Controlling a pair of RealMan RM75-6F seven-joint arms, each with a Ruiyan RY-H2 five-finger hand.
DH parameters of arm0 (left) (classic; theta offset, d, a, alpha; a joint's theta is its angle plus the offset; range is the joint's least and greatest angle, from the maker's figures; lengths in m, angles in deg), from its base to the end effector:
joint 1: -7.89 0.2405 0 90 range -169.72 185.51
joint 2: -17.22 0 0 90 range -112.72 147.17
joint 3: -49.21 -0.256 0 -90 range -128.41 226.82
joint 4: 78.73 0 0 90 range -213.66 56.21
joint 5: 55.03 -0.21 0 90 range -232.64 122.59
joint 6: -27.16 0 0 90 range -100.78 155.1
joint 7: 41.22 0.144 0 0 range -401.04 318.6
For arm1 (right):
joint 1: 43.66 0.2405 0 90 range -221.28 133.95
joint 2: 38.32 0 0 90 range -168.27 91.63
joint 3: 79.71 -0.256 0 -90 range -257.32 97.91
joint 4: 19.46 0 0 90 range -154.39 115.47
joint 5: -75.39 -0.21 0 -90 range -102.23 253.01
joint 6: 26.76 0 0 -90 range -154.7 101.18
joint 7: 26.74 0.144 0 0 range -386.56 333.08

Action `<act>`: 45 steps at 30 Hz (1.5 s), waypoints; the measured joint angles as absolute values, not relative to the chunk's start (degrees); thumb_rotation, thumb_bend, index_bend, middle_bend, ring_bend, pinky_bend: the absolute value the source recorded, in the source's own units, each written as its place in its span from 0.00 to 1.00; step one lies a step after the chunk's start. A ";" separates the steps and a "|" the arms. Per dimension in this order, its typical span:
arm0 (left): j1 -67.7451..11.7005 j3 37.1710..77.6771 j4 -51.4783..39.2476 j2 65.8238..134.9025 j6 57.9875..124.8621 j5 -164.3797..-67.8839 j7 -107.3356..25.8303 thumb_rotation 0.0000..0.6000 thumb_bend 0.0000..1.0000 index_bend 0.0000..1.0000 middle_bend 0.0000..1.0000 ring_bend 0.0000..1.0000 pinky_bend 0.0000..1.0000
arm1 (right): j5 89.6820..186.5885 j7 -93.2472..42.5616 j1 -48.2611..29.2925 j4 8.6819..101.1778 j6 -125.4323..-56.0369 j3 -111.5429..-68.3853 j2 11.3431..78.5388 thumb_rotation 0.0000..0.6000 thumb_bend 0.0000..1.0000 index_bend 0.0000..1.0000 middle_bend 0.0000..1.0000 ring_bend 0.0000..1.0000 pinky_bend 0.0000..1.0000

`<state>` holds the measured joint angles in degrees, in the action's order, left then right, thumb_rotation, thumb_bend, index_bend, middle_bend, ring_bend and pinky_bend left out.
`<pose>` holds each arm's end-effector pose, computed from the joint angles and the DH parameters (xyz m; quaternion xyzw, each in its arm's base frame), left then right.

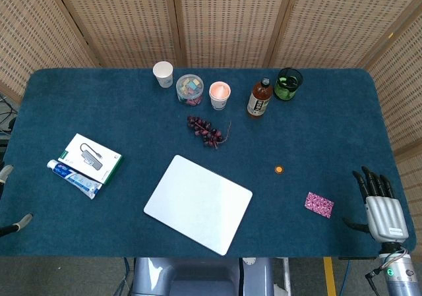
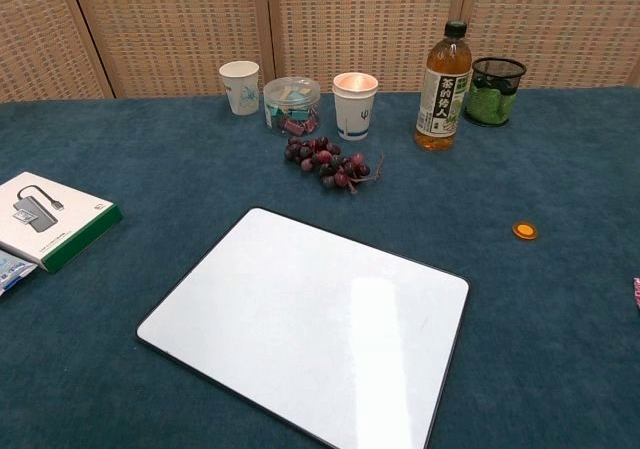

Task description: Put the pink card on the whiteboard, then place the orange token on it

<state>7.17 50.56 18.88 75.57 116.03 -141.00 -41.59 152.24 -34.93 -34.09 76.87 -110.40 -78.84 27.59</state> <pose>-0.3102 0.1525 0.1875 -0.5731 -0.3952 -0.3791 0.6096 -0.3072 -0.1896 0.1378 0.5952 -0.4132 0.3399 0.5996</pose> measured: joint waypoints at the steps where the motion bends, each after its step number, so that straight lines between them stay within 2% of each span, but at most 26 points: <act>1: 7.17 50.56 18.89 75.60 116.04 -141.02 -41.52 1.00 0.00 0.00 0.00 0.00 0.00 | 152.19 -34.84 -34.15 76.79 -110.24 -78.94 27.58 1.00 0.00 0.00 0.00 0.00 0.00; 9: 7.00 50.41 18.84 76.04 115.63 -141.20 -40.49 1.00 0.00 0.00 0.00 0.00 0.00 | 152.62 -34.15 -33.58 75.89 -107.07 -78.74 27.36 1.00 0.00 0.00 0.00 0.00 0.00; 15: 6.87 50.68 18.88 76.18 115.38 -140.71 -40.27 1.00 0.00 0.00 0.00 0.00 0.00 | 157.62 -31.19 -30.31 74.14 -99.97 -77.09 26.63 1.00 0.00 0.02 0.00 0.00 0.00; 19: 6.70 50.90 19.06 76.13 114.90 -140.10 -40.16 1.00 0.00 0.00 0.00 0.00 0.00 | 156.95 -32.59 -28.60 74.81 -96.56 -77.30 26.95 1.00 0.00 0.02 0.00 0.00 0.00; 24: 6.52 50.99 19.00 76.07 114.46 -139.85 -40.31 1.00 0.00 0.00 0.00 0.00 0.00 | 152.13 -37.00 -26.53 77.29 -92.21 -78.59 28.31 1.00 0.00 0.03 0.00 0.00 0.00; 27: 6.40 51.00 18.94 75.96 114.06 -139.67 -40.59 1.00 0.00 0.00 0.00 0.00 0.00 | 148.52 -41.27 -25.55 78.34 -91.07 -79.69 30.26 1.00 0.00 0.07 0.00 0.00 0.00; 36: 6.44 51.22 18.81 75.37 113.88 -139.13 -42.15 1.00 0.00 0.00 0.00 0.00 0.00 | 135.40 -50.99 -24.18 78.60 -90.97 -82.72 36.72 1.00 0.00 0.19 0.00 0.00 0.00; 45: 6.46 51.26 18.86 75.43 113.84 -138.98 -41.97 1.00 0.00 0.00 0.00 0.00 0.00 | 123.45 -55.50 -23.17 78.74 -91.50 -85.38 39.50 1.00 0.00 0.20 0.00 0.00 0.00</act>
